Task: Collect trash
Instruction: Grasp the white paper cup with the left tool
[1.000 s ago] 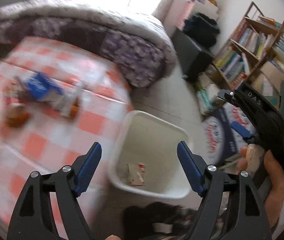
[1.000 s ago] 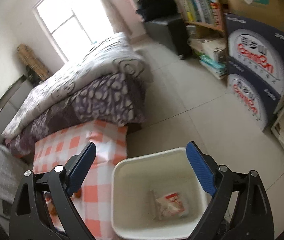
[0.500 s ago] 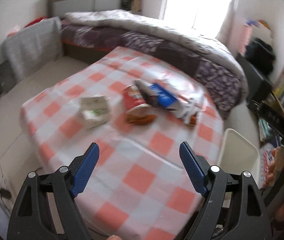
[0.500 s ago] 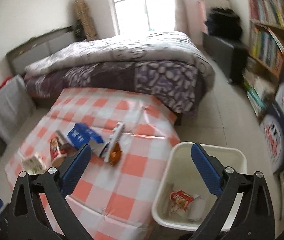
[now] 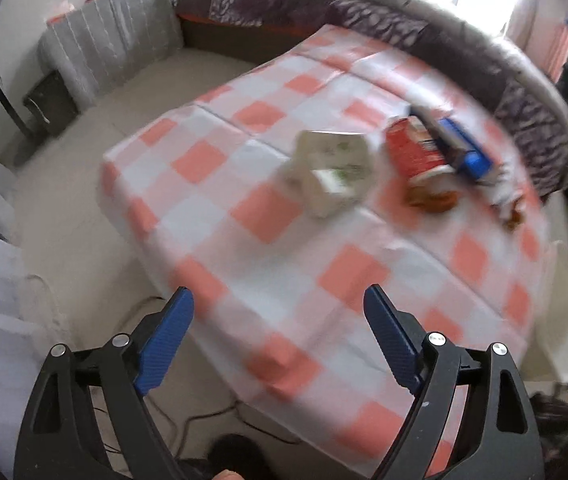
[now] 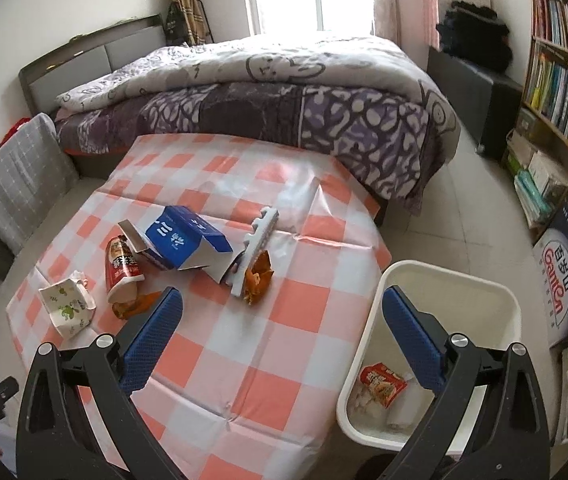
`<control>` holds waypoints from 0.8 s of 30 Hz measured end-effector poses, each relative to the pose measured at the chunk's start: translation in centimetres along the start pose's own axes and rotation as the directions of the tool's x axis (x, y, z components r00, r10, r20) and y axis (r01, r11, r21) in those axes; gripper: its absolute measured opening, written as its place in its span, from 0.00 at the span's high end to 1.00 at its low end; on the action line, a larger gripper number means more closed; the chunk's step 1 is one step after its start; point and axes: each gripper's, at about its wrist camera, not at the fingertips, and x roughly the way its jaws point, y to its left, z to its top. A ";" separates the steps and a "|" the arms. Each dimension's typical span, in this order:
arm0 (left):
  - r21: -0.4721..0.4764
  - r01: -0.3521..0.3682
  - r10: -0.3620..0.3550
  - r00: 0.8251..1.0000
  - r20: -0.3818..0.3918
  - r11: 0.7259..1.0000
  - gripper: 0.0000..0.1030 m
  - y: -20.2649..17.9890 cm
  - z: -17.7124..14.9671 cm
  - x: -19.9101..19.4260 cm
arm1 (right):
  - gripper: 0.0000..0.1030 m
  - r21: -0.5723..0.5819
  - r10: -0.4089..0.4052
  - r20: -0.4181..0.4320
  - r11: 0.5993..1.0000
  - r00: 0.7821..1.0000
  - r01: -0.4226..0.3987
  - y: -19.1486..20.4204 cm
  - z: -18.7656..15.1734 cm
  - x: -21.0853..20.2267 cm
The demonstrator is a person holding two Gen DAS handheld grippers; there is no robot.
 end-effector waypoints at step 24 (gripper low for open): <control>0.646 -0.100 0.235 0.964 -0.126 0.757 0.18 -11.1 9.4 13.8 | 0.07 0.080 0.128 -0.113 0.990 0.985 -0.119 0.1 2.1 2.4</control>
